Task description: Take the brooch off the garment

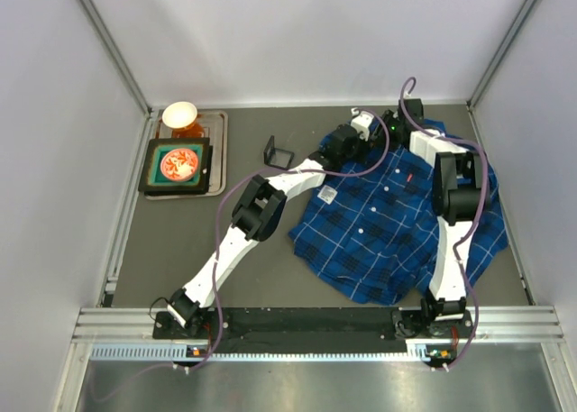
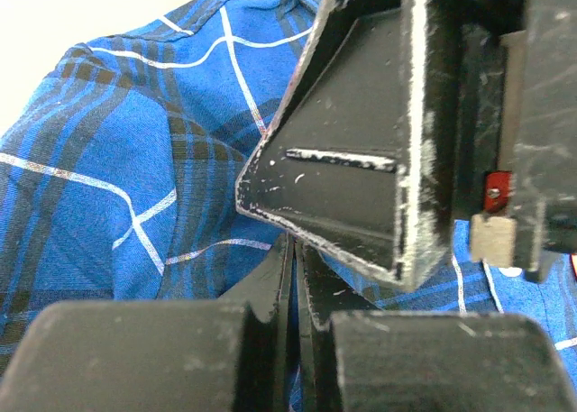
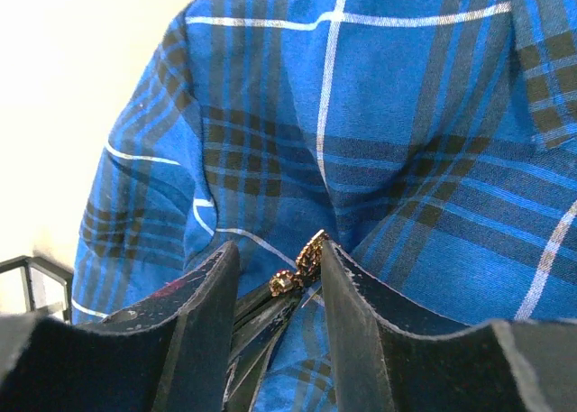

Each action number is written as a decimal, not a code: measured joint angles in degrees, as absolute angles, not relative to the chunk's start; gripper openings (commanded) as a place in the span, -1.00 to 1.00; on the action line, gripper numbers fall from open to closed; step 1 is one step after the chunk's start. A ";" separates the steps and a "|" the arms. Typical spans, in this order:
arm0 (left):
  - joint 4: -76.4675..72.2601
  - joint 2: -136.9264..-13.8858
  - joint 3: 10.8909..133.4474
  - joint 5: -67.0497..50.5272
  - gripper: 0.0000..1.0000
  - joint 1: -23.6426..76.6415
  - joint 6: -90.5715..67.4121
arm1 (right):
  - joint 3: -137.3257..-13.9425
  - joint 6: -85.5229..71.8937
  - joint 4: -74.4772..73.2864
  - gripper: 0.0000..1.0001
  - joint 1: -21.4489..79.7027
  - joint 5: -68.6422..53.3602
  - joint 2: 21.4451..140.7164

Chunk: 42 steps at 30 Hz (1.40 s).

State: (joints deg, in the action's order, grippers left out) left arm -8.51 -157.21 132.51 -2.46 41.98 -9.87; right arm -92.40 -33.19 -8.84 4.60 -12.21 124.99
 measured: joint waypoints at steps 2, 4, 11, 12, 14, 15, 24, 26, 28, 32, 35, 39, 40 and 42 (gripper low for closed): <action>-8.47 -157.14 132.51 -2.22 -1.00 42.06 -9.47 | -92.86 -33.15 -9.50 -0.17 4.75 -12.08 125.45; -8.40 -157.10 132.51 -1.96 -1.00 42.09 -9.15 | -93.56 -33.17 -10.13 -0.20 4.84 -12.05 126.15; -8.29 -157.03 132.51 -1.34 -1.00 42.02 -8.34 | -94.96 -33.67 -10.96 -0.44 4.82 -11.99 127.20; -8.25 -157.01 132.51 -1.28 -0.96 42.02 -8.19 | -94.96 -33.78 -11.07 -0.48 4.82 -11.92 127.20; -8.25 -157.01 132.51 -1.19 -0.83 42.04 -7.94 | -95.07 -34.17 -11.20 -0.49 4.80 -12.03 127.20; -8.25 -157.01 132.51 -1.17 -0.66 42.06 -7.75 | -95.11 -34.33 -11.22 -0.52 4.78 -12.05 127.20; -4.38 -153.08 128.40 -4.43 -0.21 42.13 -8.95 | -96.12 -34.96 -10.46 -0.60 3.49 -16.58 128.44; -3.29 -151.76 127.74 -5.69 -0.32 41.69 -10.90 | -96.12 -34.96 -9.85 -0.61 2.94 -18.20 128.79; -2.98 -149.77 125.95 -7.75 -0.36 41.21 -14.17 | -96.14 -34.94 -9.08 -0.60 2.37 -20.12 129.16; -3.44 -145.18 120.42 -11.75 -0.45 39.03 -21.47 | -96.18 -34.02 -8.36 -0.36 1.69 -22.39 129.71; -4.01 -144.24 118.52 -13.78 -0.51 36.95 -25.08 | -96.12 -32.45 -8.54 -0.25 1.67 -22.61 129.93; -3.29 -144.27 117.27 -14.83 -0.57 34.72 -28.45 | -96.01 -30.48 -8.58 -0.11 1.69 -22.48 129.84; -3.03 -144.27 117.16 -14.98 -0.57 34.44 -28.95 | -95.96 -30.04 -8.60 -0.09 1.69 -22.35 129.71; -2.96 -144.27 117.16 -15.05 -0.58 34.28 -29.85 | -95.18 -29.23 -8.56 -0.07 1.72 -21.82 128.99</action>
State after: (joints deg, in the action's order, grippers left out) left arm -2.96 -144.27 117.16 -15.05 34.28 -29.85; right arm -95.18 -29.23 -8.56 1.72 -21.82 128.99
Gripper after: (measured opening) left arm 0.218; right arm 0.446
